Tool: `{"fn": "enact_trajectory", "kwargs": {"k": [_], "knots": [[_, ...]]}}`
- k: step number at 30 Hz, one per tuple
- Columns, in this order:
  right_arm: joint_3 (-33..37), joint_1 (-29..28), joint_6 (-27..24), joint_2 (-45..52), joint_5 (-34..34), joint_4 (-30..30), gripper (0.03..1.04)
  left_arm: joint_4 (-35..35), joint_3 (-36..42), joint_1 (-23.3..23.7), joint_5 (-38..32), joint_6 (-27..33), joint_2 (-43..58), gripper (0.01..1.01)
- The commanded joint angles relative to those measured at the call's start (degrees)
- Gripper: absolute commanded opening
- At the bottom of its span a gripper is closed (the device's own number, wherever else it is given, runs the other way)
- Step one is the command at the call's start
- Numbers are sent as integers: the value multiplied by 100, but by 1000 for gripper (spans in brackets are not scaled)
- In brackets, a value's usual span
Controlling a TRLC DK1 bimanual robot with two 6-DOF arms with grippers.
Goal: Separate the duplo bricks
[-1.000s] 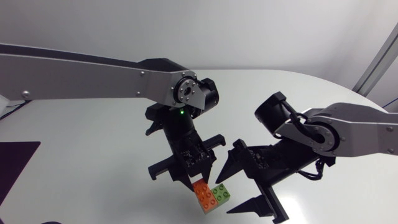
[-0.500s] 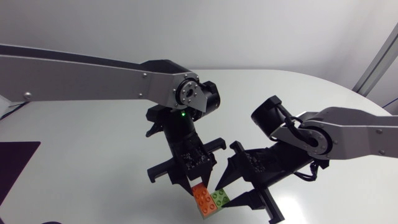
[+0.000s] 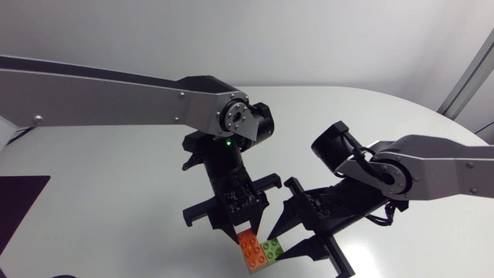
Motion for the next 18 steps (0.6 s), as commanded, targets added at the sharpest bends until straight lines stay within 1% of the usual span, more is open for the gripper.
{"fn": "enact_trajectory", "kwargs": {"k": [1, 8, 11, 12, 18], "knots": [[-222, 44, -53, -11, -37, -87, 272, -53, 191, 47, 31, 24, 176, 203], [-363, 26, -80, -213, -90, 18, 266, -62, 261, 56, 75, 24, 308, 203], [-424, 26, 0, -416, -134, 89, 259, -62, 279, 65, 119, 15, 343, 203], [-468, 17, 52, -503, -195, 185, 234, -62, 288, 74, 137, 15, 361, 203], [-644, 9, 246, -767, -169, 466, 233, -158, 419, 109, 216, -3, 448, 203]]}}
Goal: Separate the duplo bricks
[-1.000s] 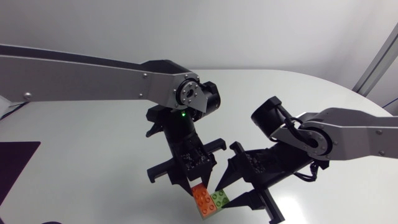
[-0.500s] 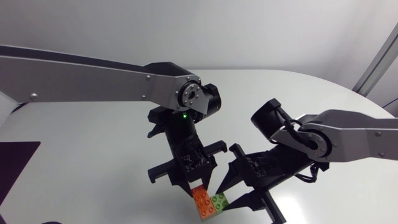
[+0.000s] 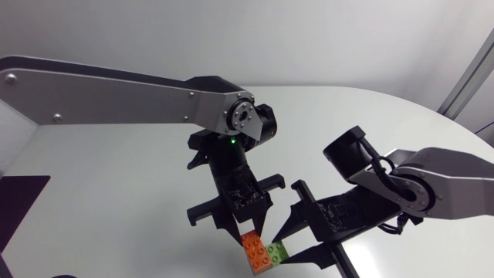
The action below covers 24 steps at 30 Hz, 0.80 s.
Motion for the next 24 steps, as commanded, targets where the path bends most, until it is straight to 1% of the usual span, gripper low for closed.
{"fn": "enact_trajectory", "kwargs": {"k": [1, 4, 11, 18, 24], "knots": [[-189, 17, 211, -203, -166, 99, 233, 8, 181, 107, 13, -73, 215, 203], [-260, 17, 316, -362, -123, 231, 233, -10, 172, 107, 57, -99, 241, 203], [-304, -44, 369, -529, -123, 214, 231, 60, 137, 89, 118, -169, 276, 203], [-348, -132, 290, -28, -114, 328, 231, 87, 471, 107, 127, -363, 135, 203], [-348, -246, 246, 139, -114, 390, 231, -1, 832, 274, 127, -486, 12, 203]]}}
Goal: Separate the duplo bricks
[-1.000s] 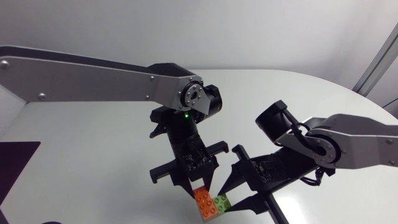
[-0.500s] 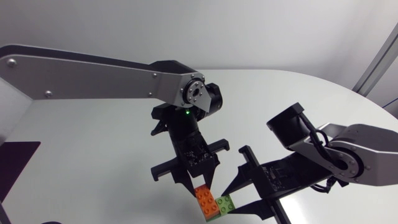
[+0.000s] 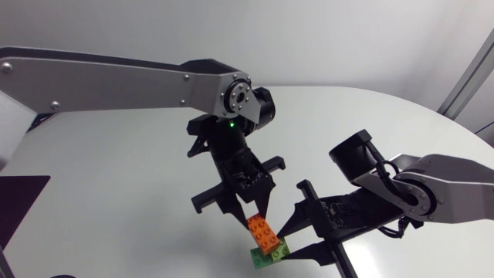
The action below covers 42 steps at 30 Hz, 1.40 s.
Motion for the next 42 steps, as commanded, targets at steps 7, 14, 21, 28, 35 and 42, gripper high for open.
{"fn": "enact_trajectory", "kwargs": {"k": [7, 14, 21, 28, 35, 42], "knots": [[-98, -382, -102, -254, -116, -220, 231, 497, 272, 767, 66, -290, 101, 203], [-133, -707, -357, -368, -116, -527, 231, 796, -141, 1285, 57, -360, 180, 203], [-230, -839, -348, -509, -116, -545, 231, 1174, -677, 1549, -558, -439, 303, 203], [-353, -874, -339, -641, -116, -536, 233, 1622, -625, 1707, -1121, -747, 558, 205], [-441, -970, -339, -781, -142, -527, 233, 1921, -651, 1672, -1393, -1222, 892, 215], [-494, -1137, -269, -816, -186, -430, 233, 2264, -712, 1637, -1481, -1740, 1085, 384]]}}
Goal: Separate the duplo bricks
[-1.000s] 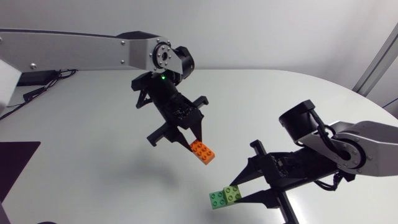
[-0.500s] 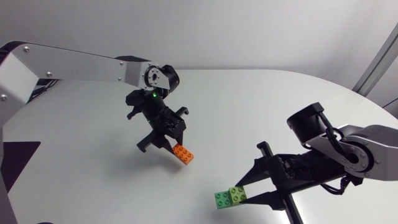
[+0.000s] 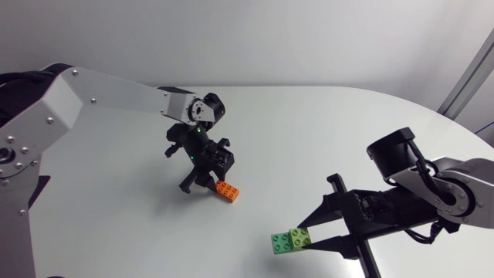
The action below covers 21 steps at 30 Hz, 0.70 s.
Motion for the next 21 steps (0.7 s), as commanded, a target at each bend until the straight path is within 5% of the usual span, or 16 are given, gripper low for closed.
{"fn": "enact_trajectory", "kwargs": {"k": [1, 3, 9, 12, 21], "knots": [[-208, -58, -105, -32, -88, 33, 233, 93, -155, -37, -95, -245, 222, 400], [-216, -119, -70, -32, -105, 68, 233, 173, -173, -37, -104, -377, 222, 407], [-164, -330, 97, -32, -229, 191, 234, 252, -164, -28, -104, -861, 90, 789], [-111, -480, 203, -58, -325, 191, 234, 278, -85, -20, -69, -1168, -104, 895], [38, -910, 1073, 188, -422, 912, 244, 542, -173, -231, 1100, -2495, -877, 907]]}}
